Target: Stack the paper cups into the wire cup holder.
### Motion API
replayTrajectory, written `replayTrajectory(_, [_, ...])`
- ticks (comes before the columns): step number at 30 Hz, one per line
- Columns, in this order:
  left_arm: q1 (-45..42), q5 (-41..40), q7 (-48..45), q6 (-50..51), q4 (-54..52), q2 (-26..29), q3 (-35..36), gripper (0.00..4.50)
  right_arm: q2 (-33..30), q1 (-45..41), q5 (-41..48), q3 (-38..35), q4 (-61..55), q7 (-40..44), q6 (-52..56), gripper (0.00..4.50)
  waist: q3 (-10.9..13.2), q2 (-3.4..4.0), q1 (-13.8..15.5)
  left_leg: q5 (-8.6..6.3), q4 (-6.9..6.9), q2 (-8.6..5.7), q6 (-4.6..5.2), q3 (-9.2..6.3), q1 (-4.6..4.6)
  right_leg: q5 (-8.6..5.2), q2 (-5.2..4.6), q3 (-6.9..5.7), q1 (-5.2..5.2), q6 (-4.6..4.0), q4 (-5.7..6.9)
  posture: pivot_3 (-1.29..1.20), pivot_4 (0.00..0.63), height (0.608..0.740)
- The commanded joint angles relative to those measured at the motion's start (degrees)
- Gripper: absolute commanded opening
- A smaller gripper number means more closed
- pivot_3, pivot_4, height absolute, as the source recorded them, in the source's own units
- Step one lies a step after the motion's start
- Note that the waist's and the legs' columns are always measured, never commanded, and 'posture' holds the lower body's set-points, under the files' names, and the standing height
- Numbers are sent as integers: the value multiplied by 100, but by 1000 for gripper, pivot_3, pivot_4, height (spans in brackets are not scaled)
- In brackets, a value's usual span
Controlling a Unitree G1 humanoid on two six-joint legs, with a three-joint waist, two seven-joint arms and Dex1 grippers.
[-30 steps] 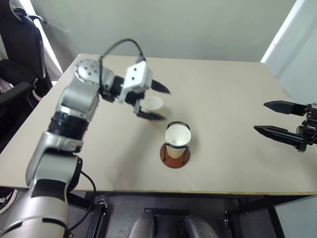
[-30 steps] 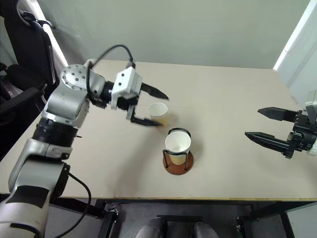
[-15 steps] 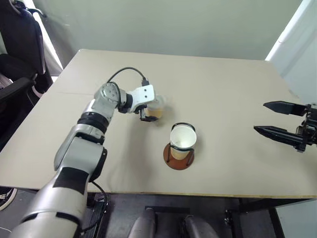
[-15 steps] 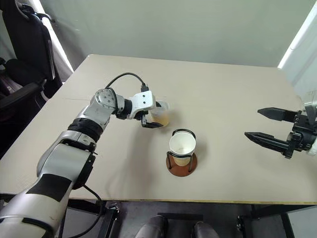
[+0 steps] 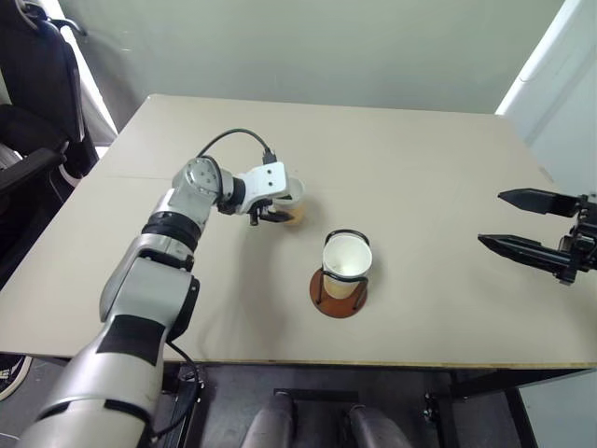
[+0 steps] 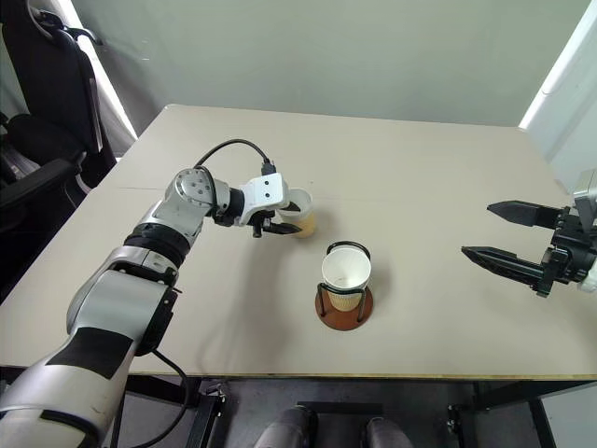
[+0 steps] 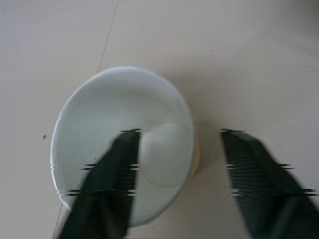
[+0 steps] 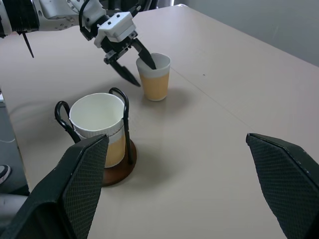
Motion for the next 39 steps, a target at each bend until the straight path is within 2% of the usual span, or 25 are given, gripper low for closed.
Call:
replayTrajectory(1, [-103,-22,32,-104,-98,64,190,1464,-89,-7,32,-161,-145,-17,-60,4500,0,0,0,1,2,0,2,2,0,4,-1,0,0,1,0,0,150,740])
replayTrajectory(5, [-182,-288,-479,-14,-291,147,412,50,-88,84,74,-293,-199,31,-43,4500,0,0,0,5,7,0,9,8,2,13,-4,0,1,5,1,0,150,740])
replayTrajectory(8, [-405,-981,-1592,473,-886,234,820,50,-127,170,89,-435,-186,113,-38,4500,0,0,0,5,9,0,10,9,-2,14,-4,0,-3,5,2,0,150,740])
replayTrajectory(10, [-608,-1633,-2348,1142,-1678,257,1097,50,-155,194,82,-494,-148,164,-43,4500,0,-1,9,4,10,-2,11,10,-13,14,-4,0,-11,4,1,0,150,740])
replayTrajectory(12, [-767,-2588,-2710,2117,-2752,361,1033,50,-177,204,43,-504,-107,194,-69,4500,0,-1,12,2,16,-2,15,10,-26,14,-6,0,-21,4,0,0,150,740])
replayTrajectory(15, [-716,-4065,-2763,3025,-4461,720,415,50,-180,141,-2,-400,-51,164,-128,4500,-3,4,2,-6,32,-3,29,26,-37,16,-12,5,-28,9,-5,0,150,740])
replayTrajectory(19, [-545,-5126,-2763,3181,-5697,1382,-733,50,-146,28,-41,-232,-35,62,-169,4500,-11,29,-26,-16,32,-4,44,56,13,7,-25,15,13,22,-7,0,150,740])
replayTrajectory(23, [-578,-5190,-2763,2445,-5951,2036,-1975,50,-111,49,-54,-257,-88,-12,-138,4500,-5,43,-38,-18,26,0,46,55,42,15,-26,15,20,9,11,0,150,740])
replayTrajectory(26, [-679,-4797,-2763,1842,-5562,2017,-2410,50,-97,129,-26,-354,-159,-71,-94,4500,-6,47,-37,-15,29,0,44,51,51,17,-26,14,28,2,16,0,150,740])
replayTrajectory(34, [-651,-4695,-2763,1502,-5562,1933,-2632,50,-59,468,76,-772,-378,-57,16,4500,-7,48,-38,-29,36,-3,42,53,33,15,-30,13,21,1,9,0,150,740])
replayTrajectory(39, [-561,-4537,-2763,1418,-5543,1926,-2675,50,-65,562,129,-866,-417,-44,17,4500,-7,49,-38,-32,34,-2,43,53,-9,10,-30,10,-17,1,6,0,150,740])
